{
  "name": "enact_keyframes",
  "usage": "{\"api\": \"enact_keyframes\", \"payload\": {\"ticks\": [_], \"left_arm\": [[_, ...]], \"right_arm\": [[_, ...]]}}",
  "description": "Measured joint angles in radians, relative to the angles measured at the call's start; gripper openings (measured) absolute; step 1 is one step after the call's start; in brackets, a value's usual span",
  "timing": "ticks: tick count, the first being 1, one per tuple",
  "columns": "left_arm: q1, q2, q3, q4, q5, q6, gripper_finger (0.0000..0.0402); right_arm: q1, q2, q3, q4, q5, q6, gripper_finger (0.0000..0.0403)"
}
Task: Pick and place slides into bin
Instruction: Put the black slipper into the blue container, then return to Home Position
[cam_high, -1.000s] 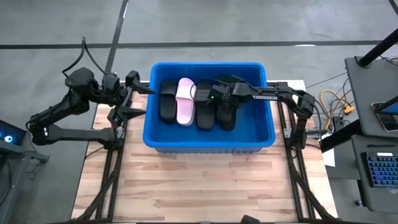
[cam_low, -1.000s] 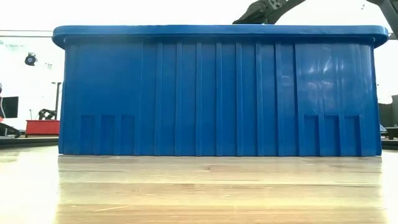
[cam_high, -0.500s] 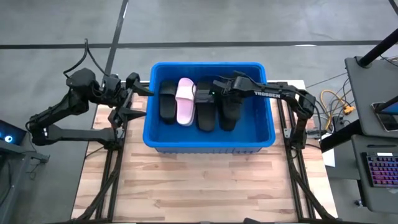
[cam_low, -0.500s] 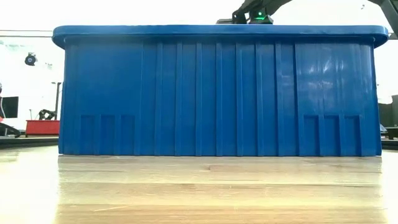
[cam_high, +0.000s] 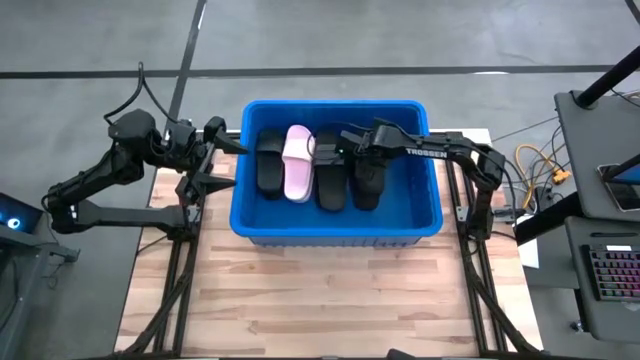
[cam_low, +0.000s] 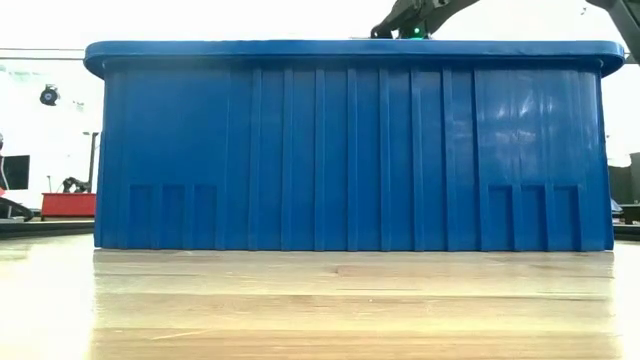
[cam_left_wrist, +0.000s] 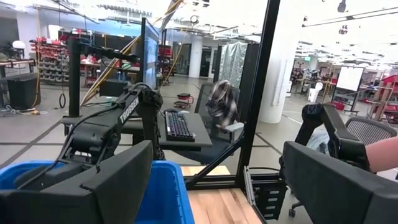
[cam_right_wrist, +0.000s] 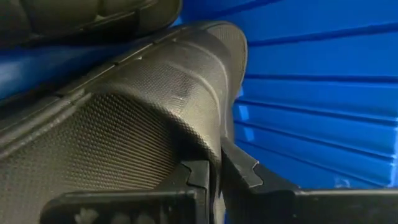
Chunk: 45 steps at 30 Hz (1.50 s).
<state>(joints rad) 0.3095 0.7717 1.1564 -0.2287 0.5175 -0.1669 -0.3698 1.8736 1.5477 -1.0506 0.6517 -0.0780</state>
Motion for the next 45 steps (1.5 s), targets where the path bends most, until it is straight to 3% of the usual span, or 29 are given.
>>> {"api": "enact_keyframes", "payload": {"ticks": [9, 21, 24, 29, 32, 36, 40, 45], "left_arm": [[0.000, 0.000, 0.000, -0.012, 0.000, 0.000, 0.0345], [0.000, 0.023, 0.000, -0.060, 0.000, 0.000, 0.0345], [0.000, 0.031, 0.000, -0.060, 0.000, 0.000, 0.0345], [0.000, 0.042, 0.000, -0.060, 0.000, 0.000, 0.0345], [0.000, 0.047, 0.000, -0.060, 0.000, 0.016, 0.0345], [-0.001, 0.049, 0.000, -0.061, -0.047, 0.050, 0.0345], [0.000, 0.043, 0.000, -0.061, -0.218, 0.088, 0.0345], [0.000, 0.033, 0.000, -0.059, -0.403, 0.170, 0.0345]], "right_arm": [[-0.004, 0.026, -0.005, 0.045, -0.074, 0.075, 0.0033], [-0.005, 0.024, 0.037, 0.025, -0.200, 0.178, 0.0224], [-0.006, 0.024, 0.076, -0.005, -0.287, 0.193, 0.0258], [-0.004, 0.024, 0.149, -0.089, -0.338, 0.219, 0.0291], [-0.003, 0.023, 0.207, -0.123, -0.378, 0.276, 0.0295], [0.024, 0.015, 0.300, -0.071, -0.523, 0.264, 0.0277], [0.112, -0.018, 0.351, 0.159, -0.636, 0.178, 0.0243], [0.216, -0.073, 0.345, 0.458, -0.639, 0.148, 0.0195]]}}
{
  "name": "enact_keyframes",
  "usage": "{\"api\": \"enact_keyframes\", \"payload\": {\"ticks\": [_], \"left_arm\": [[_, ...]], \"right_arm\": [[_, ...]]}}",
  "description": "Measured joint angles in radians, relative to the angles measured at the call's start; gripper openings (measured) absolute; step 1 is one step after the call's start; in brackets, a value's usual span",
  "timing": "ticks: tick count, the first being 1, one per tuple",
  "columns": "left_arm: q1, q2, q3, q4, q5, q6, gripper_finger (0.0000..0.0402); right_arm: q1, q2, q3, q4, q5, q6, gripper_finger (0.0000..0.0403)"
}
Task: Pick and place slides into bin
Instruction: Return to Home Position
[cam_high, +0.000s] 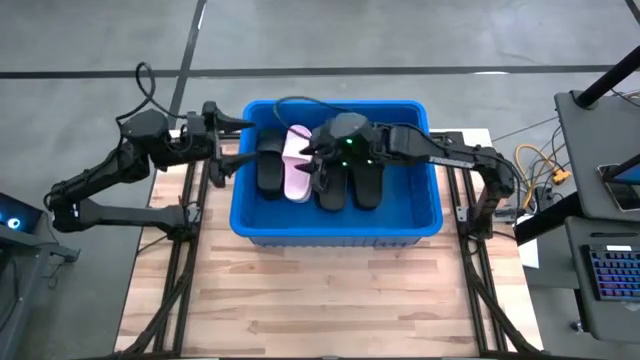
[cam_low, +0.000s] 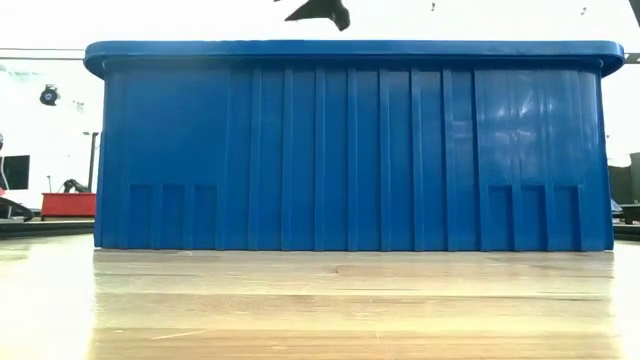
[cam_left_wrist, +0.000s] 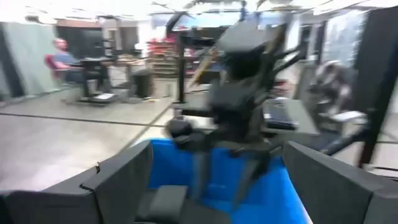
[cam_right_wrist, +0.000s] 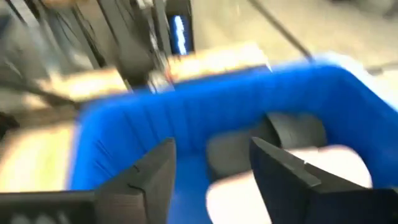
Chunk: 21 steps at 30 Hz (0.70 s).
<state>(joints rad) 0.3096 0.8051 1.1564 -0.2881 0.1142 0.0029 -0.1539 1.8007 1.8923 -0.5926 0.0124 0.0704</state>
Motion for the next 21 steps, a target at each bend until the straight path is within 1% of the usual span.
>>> {"api": "enact_keyframes", "payload": {"ticks": [4, 7, 9, 10, 12, 15, 21], "left_arm": [[0.000, 0.006, 0.001, 0.030, -0.095, 0.035, 0.0345], [0.000, 0.018, 0.002, 0.067, -0.106, 0.043, 0.0345], [0.000, 0.034, 0.002, 0.088, -0.123, 0.062, 0.0345], [0.000, 0.043, 0.002, 0.098, -0.129, 0.064, 0.0345], [0.000, 0.070, 0.002, 0.114, -0.135, 0.063, 0.0345], [0.000, 0.113, 0.002, 0.155, -0.153, 0.058, 0.0345], [-0.001, 0.202, 0.005, 0.284, -0.156, 0.056, 0.0345]], "right_arm": [[0.059, -0.036, -0.053, 0.140, 0.007, 0.007, 0.0155], [0.096, -0.078, -0.109, 0.118, 0.006, -0.052, 0.0118], [0.101, -0.133, -0.156, 0.035, 0.005, -0.069, 0.0090], [0.101, -0.163, -0.182, 0.021, 0.004, -0.065, 0.0076], [0.096, -0.241, -0.262, 0.018, 0.007, -0.050, 0.0049], [0.095, -0.380, -0.414, 0.074, 0.010, -0.047, 0.0016], [0.097, -0.741, -0.754, 0.277, 0.011, -0.018, 0.0009]]}}
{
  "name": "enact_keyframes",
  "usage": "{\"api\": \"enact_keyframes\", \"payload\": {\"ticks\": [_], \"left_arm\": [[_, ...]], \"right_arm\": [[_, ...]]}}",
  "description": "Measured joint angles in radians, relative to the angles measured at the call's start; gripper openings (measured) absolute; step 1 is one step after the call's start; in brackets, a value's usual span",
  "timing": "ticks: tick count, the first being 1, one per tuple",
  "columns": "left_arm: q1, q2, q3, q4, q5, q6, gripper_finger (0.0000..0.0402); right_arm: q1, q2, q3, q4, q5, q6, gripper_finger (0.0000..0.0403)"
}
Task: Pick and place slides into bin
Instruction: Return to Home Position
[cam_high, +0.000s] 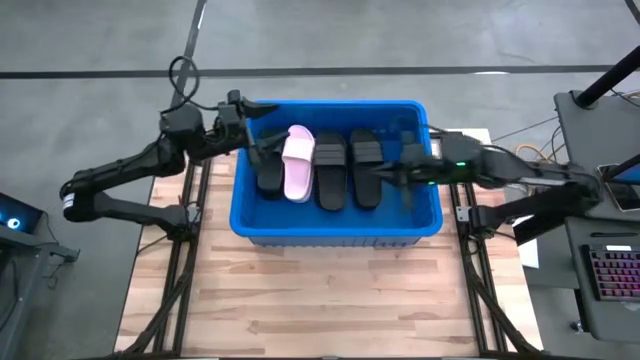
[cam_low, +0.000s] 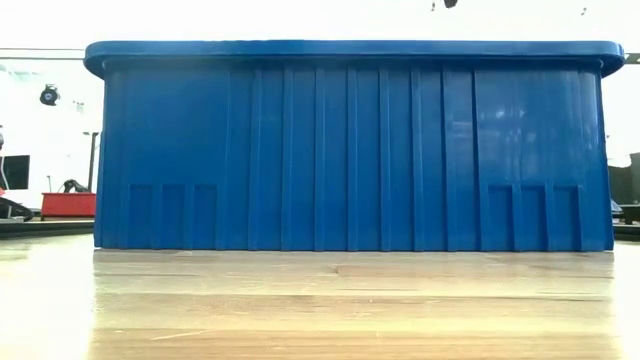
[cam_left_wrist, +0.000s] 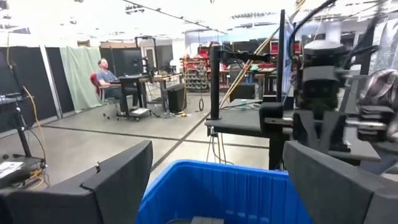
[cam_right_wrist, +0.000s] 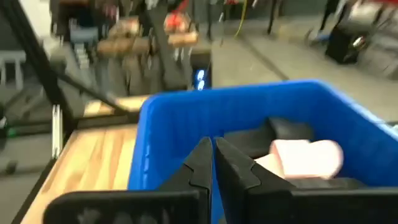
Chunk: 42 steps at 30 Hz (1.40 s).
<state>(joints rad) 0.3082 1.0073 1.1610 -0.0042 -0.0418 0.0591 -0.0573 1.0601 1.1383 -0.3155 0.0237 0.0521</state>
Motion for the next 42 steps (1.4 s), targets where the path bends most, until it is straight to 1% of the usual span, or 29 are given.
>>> {"api": "enact_keyframes", "payload": {"ticks": [4, 7, 13, 15, 17, 24, 28, 34, 39, 42], "left_arm": [[-0.002, 0.043, 0.002, 0.058, 0.000, -0.001, 0.0345], [-0.002, 0.067, 0.003, 0.091, 0.000, -0.002, 0.0345], [-0.002, 0.087, 0.003, 0.109, -0.001, -0.003, 0.0345], [-0.003, 0.089, 0.002, 0.111, 0.000, -0.003, 0.0344], [-0.003, 0.090, 0.001, 0.110, 0.000, -0.003, 0.0344], [-0.003, 0.090, -0.001, 0.109, 0.000, -0.002, 0.0345], [-0.004, 0.090, -0.001, 0.109, 0.000, -0.002, 0.0344], [-0.014, 0.090, -0.002, 0.109, 0.001, -0.002, 0.0344], [-0.033, 0.103, -0.003, 0.114, 0.000, -0.003, 0.0344], [-0.047, 0.124, -0.003, 0.108, 0.018, 0.001, 0.0331]], "right_arm": [[0.000, -0.231, -0.219, 0.159, 0.006, 0.024, 0.0009], [0.000, -0.369, -0.345, 0.220, 0.005, 0.059, 0.0009], [-0.002, -0.561, -0.542, 0.230, 0.035, 0.077, 0.0009], [-0.002, -0.629, -0.610, 0.255, 0.068, 0.079, 0.0009], [-0.003, -0.695, -0.671, 0.300, 0.085, 0.084, 0.0009], [-0.002, -0.890, -0.867, 0.426, 0.085, 0.127, 0.0009], [-0.002, -0.973, -0.953, 0.450, 0.108, 0.176, 0.0009], [-0.002, -1.056, -1.026, 0.495, 0.110, 0.184, 0.0009], [-0.002, -1.054, -1.047, 0.502, 0.142, 0.178, 0.0008], [-0.002, -1.052, -1.054, 0.508, 0.167, 0.176, 0.0008]]}}
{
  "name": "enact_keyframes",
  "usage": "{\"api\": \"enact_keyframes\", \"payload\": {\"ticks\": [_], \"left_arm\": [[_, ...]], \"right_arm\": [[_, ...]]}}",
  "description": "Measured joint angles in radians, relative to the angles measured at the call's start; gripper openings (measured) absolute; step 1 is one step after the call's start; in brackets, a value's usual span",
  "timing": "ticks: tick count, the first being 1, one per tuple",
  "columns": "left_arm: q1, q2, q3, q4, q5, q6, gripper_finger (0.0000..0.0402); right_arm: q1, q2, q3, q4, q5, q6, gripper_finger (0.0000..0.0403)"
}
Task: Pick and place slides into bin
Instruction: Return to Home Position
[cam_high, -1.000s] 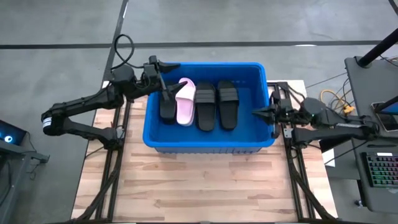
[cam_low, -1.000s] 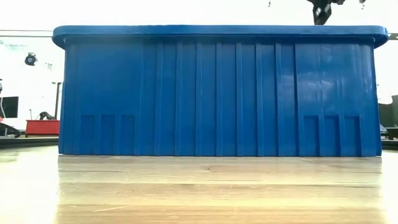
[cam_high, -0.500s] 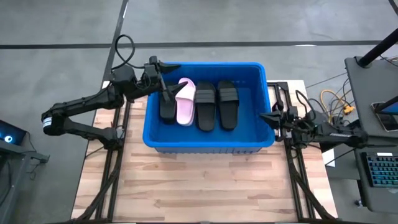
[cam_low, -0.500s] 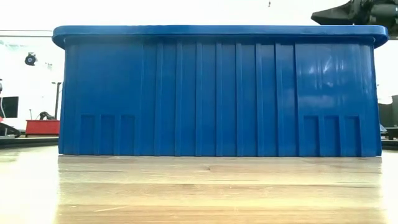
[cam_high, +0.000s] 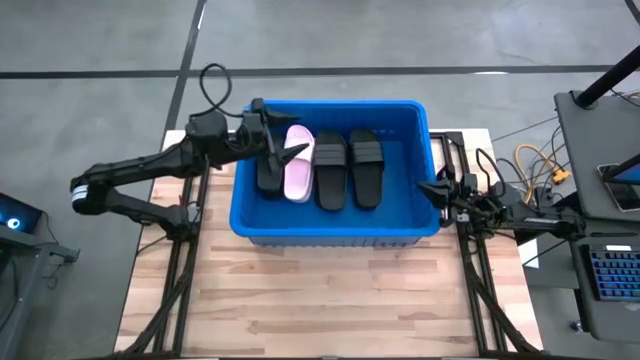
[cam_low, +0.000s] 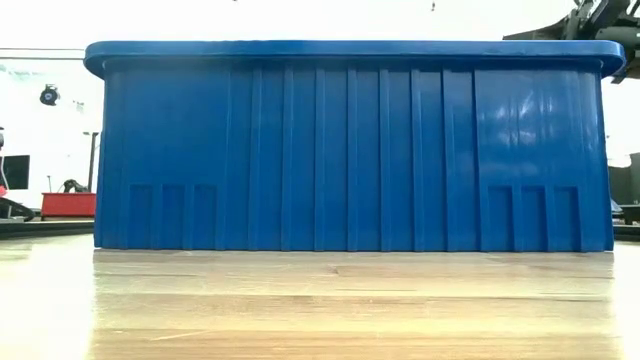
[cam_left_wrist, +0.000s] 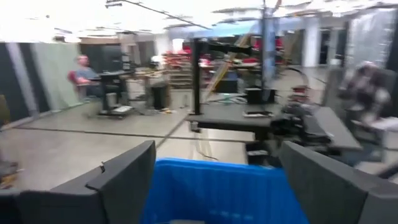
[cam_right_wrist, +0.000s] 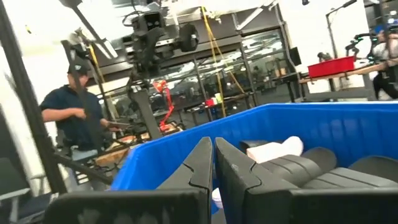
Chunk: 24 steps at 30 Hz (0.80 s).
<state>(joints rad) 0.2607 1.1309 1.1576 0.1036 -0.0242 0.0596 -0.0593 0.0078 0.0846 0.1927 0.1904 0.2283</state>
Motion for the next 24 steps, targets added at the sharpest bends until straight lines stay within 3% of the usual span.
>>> {"api": "enact_keyframes", "payload": {"ticks": [4, 9, 15, 19, 24], "left_arm": [[-0.010, 0.023, 0.000, 0.003, 0.075, 0.003, 0.0277], [-0.019, 0.065, 0.000, 0.001, 0.120, 0.000, 0.0173], [-0.020, 0.112, 0.000, 0.023, -0.090, -0.077, 0.0022], [-0.021, 0.139, 0.000, 0.076, -0.115, -0.070, 0.0010], [-0.039, 0.159, -0.002, 0.089, -0.030, -0.069, 0.0001]], "right_arm": [[0.000, 0.000, -0.005, 0.006, 0.023, 0.000, 0.0008], [0.000, 0.001, -0.002, 0.005, 0.024, 0.007, 0.0008], [0.000, 0.002, -0.001, 0.003, 0.032, 0.009, 0.0008], [0.000, 0.001, -0.001, -0.003, 0.048, 0.015, 0.0008], [0.000, 0.000, -0.002, -0.002, 0.050, 0.034, 0.0008]]}}
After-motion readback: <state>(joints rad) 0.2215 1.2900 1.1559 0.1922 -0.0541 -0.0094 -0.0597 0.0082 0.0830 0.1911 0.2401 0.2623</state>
